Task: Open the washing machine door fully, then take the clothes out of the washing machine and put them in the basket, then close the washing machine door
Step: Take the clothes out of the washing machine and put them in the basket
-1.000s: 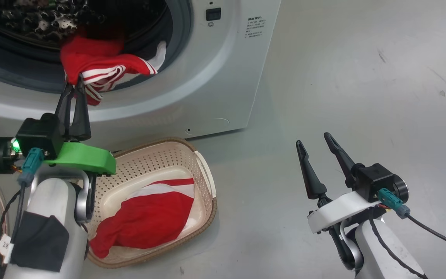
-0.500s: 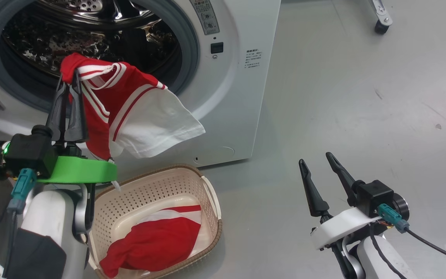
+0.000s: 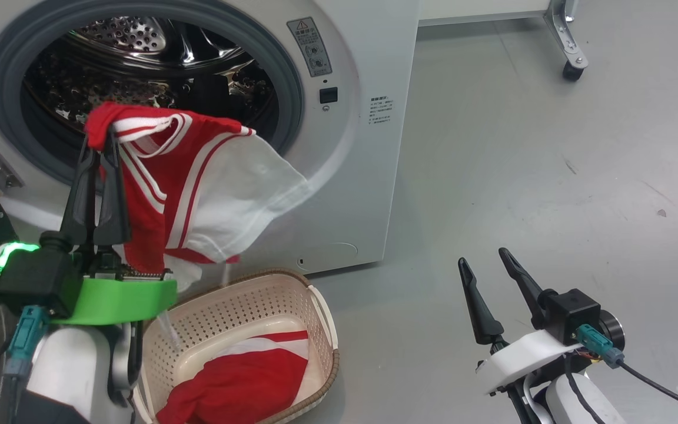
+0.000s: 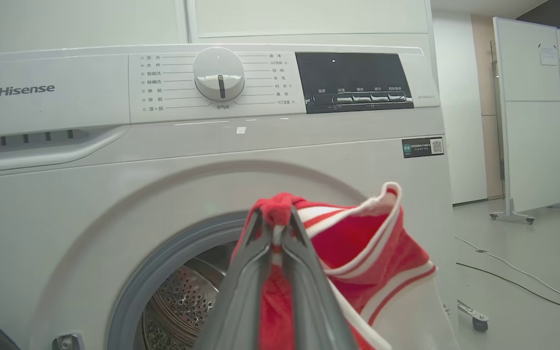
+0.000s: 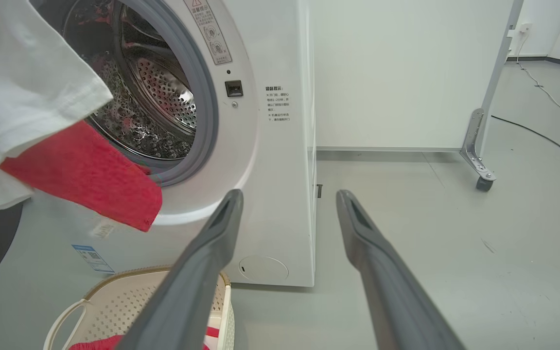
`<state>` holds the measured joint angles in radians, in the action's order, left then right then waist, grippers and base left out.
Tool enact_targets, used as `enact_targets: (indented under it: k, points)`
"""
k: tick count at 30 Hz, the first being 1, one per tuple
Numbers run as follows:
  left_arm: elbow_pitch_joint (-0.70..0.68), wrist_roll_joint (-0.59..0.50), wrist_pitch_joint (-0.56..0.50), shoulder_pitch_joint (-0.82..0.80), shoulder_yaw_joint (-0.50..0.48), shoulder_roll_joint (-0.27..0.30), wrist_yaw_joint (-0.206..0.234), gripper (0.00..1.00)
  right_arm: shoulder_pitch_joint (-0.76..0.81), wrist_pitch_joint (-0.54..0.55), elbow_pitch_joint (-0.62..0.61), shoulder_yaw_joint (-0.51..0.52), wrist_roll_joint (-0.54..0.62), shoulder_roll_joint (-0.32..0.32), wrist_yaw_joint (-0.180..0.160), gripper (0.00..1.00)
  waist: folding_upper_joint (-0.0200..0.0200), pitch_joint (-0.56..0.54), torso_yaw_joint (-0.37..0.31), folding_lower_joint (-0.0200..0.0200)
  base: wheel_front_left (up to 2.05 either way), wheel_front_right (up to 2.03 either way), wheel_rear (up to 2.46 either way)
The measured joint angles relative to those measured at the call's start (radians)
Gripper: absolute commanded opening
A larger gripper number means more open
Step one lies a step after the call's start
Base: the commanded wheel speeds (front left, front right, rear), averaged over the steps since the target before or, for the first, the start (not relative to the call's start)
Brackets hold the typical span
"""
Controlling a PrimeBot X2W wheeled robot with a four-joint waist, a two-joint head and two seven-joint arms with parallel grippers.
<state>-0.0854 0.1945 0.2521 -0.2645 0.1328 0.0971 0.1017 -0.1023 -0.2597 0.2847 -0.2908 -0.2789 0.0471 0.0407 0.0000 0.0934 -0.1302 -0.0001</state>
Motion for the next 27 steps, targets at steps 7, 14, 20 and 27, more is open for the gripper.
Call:
enact_targets:
  k: [7,14,20,27]
  points:
    - [-0.021,0.0,-0.012,0.095,-0.005,-0.001,0.005,0.0,0.01,0.0,-0.004,0.004,0.001,0.0,0.0,1.0,0.0,-0.006,0.002,0.0,0.0,0.0,0.0]
    - [-0.019,0.016,-0.037,0.191,-0.002,-0.019,0.007,0.0,0.011,0.0,-0.006,0.008,0.018,0.0,0.001,1.0,0.0,-0.005,0.002,0.0,0.0,0.0,0.0]
    - [0.0,0.036,-0.058,0.251,0.012,-0.024,0.007,0.0,0.014,0.0,-0.021,0.014,0.019,0.0,0.001,1.0,0.0,0.007,0.002,0.0,0.0,0.0,0.0]
    - [0.085,0.068,-0.058,0.296,0.025,-0.029,0.007,0.0,0.01,0.0,-0.053,0.015,0.027,0.0,0.001,1.0,0.0,0.059,-0.002,0.0,0.0,0.0,0.0]
